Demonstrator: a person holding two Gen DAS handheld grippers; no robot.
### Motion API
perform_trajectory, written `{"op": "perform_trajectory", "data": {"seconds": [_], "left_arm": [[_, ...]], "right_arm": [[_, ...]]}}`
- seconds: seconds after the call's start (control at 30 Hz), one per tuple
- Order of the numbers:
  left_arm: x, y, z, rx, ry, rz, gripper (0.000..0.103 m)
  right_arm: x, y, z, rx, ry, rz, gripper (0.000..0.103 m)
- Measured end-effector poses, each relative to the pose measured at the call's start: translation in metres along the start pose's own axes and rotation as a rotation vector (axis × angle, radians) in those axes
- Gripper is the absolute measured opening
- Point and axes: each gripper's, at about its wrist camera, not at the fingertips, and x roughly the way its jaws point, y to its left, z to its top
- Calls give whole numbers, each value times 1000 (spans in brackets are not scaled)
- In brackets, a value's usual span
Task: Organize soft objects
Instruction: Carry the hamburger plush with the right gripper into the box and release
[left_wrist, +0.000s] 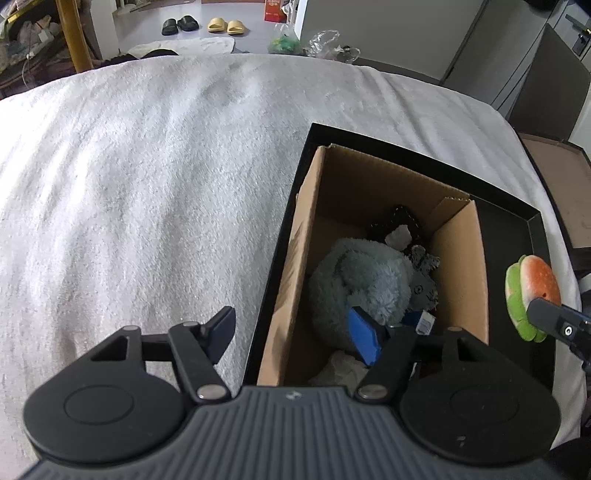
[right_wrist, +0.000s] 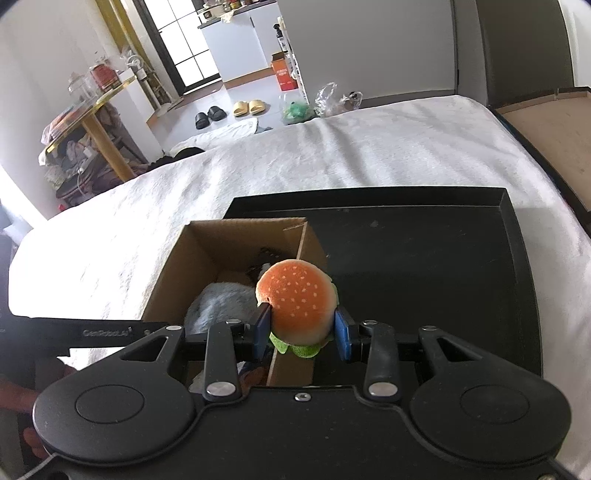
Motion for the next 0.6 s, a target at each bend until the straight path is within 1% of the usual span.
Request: {"op": "perform_trajectory", "data": {"seconds": [0.23,0.4,0.43,0.5,0.53,0.57,0.6], "left_arm": [[2,11,-3,-6,11,-29,66],[3,18,-6,-20,20,-50,60],[3,19,-6,-23,22,-55,57],[4,21,-8,-24,26,-65,47],[5,22,-9,-23,29,-69,33],[7,23,-9,-22,35,-73,16],[9,23,-10,-20,44,-77,14]], "right_arm": [[-1,18,-7,-27,19,-5,36],[-2,28,-15,-33,37,1,36],[-3,30,-16,-32,39,5,36],[-4,33,-17,-30,42,9,36],[-4,34,-17,-30,43,12,36],[-5,36,-18,-30,44,14,36],[-5,38,-18,-31,45,15,36]]}}
